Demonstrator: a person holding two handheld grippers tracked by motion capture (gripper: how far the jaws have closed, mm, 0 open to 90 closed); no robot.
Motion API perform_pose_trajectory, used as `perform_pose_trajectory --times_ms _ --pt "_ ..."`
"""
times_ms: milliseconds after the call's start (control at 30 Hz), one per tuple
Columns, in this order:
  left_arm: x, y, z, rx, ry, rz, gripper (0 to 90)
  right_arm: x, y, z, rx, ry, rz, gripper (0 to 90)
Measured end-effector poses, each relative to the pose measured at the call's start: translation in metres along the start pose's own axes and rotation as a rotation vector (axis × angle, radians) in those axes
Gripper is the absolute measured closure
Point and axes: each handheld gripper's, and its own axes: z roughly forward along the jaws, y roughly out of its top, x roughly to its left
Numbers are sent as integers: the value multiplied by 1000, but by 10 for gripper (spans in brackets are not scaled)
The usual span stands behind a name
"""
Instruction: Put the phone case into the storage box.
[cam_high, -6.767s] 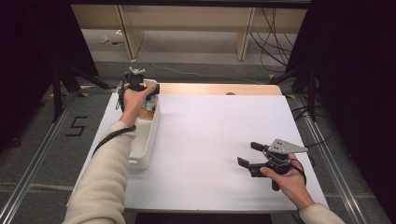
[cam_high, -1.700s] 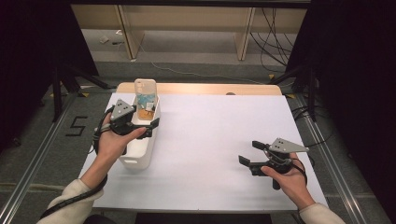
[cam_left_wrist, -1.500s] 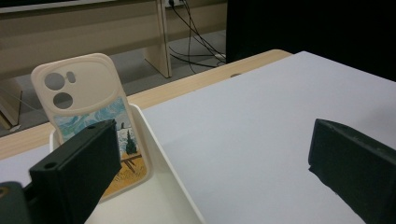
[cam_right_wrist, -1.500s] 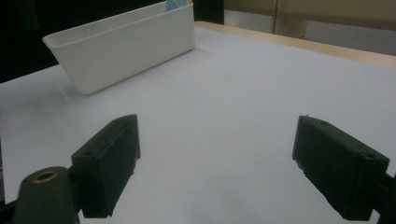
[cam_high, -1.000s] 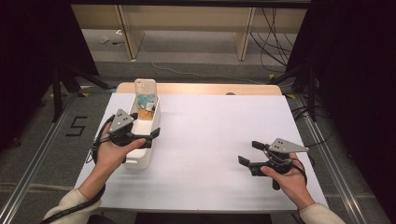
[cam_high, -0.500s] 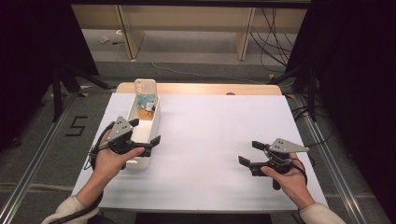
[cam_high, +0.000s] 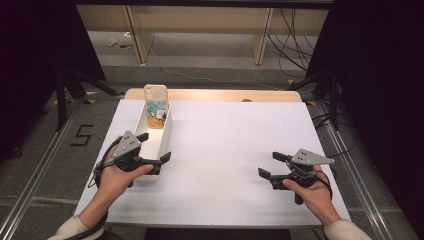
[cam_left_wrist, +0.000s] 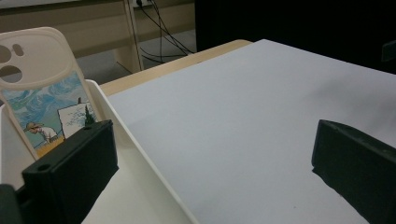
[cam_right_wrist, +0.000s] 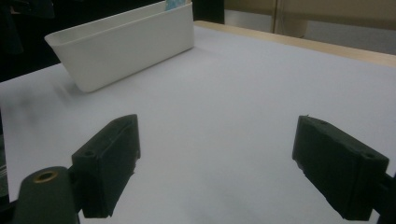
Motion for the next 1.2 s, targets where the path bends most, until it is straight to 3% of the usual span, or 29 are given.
perform_pose_trajectory --times_ms 1200 --pt "-4 -12 -6 13 -4 19 0 0 -2 -3 5 0 -9 160"
